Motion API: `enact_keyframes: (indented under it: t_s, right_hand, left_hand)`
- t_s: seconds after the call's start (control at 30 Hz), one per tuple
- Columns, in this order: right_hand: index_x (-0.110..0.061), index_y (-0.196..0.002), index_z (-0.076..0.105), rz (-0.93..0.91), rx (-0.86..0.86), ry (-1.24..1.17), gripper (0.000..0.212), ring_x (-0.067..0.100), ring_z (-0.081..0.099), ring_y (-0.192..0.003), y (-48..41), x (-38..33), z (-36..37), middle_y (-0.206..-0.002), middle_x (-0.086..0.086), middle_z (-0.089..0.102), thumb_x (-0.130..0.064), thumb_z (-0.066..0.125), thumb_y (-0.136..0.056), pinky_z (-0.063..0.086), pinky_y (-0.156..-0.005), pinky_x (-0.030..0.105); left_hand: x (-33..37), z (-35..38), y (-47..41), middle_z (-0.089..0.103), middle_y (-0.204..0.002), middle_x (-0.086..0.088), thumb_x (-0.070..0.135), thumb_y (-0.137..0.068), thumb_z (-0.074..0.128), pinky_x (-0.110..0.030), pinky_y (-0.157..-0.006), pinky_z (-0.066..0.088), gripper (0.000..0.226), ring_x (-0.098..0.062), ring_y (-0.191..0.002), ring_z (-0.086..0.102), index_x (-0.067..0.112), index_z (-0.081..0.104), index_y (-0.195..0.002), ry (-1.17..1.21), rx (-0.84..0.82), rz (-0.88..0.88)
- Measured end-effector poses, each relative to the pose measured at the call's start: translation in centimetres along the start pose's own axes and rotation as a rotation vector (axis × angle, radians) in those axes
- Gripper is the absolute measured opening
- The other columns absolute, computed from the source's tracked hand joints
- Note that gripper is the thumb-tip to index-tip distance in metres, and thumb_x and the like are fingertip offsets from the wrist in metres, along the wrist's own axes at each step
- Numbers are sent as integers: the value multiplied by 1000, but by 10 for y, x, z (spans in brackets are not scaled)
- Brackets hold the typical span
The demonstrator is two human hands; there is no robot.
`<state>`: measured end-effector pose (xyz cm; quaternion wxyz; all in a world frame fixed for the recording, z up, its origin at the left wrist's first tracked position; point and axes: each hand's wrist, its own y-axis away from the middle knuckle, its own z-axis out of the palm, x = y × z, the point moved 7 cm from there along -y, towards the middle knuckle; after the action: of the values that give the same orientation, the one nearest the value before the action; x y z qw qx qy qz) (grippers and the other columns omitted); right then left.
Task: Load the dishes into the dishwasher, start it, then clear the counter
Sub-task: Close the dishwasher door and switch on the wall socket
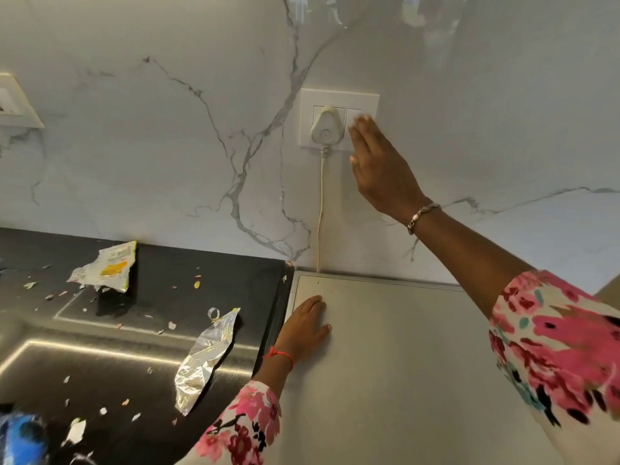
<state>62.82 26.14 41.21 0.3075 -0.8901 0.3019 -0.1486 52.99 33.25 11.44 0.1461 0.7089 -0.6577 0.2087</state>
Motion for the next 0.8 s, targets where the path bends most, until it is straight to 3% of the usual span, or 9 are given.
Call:
enact_keyframes:
  t_s: [0.17,0.3,0.4,0.63,0.8]
  right_hand:
    - [-1,-147,4,-31,-52,215,62,26,0,-145,-22,13,28,-156,15,1,-26,31,-98,-5,-116,34]
    - [-3,-147,3,22,-52,254,74,26,0,-145,-22,17,46,-156,14,2,-40,40,-95,-8,-116,35]
    - [-2,-147,5,56,-51,234,80,27,2,-145,-23,17,53,-156,15,5,-43,45,-92,-15,-114,30]
    - [-3,-147,3,100,-45,240,86,27,1,-145,-24,15,57,-156,14,3,-49,47,-90,-15,-113,30]
    - [-2,-146,-6,79,-169,213,82,26,-9,-145,2,8,59,-156,15,-10,-41,42,-94,-11,-115,35]
  left_hand:
    - [-6,5,-4,22,-154,1,41,-94,43,-15,-108,4,60,-13,-141,19,15,27,-145,-31,102,32]
    - [-8,10,-2,21,-154,2,58,-81,19,-14,-108,4,76,-11,-141,19,18,26,-145,-42,99,20]
    - [-9,11,-2,19,-155,3,60,-77,12,-13,-107,0,82,-11,-142,17,18,24,-146,-42,103,16]
    - [-9,9,-3,17,-155,3,61,-79,11,-15,-108,0,81,-12,-142,14,18,21,-147,-62,56,-13]
    - [-5,8,1,10,-157,1,39,-98,36,-17,-111,-2,59,-13,-144,8,14,17,-148,-62,-5,-21]
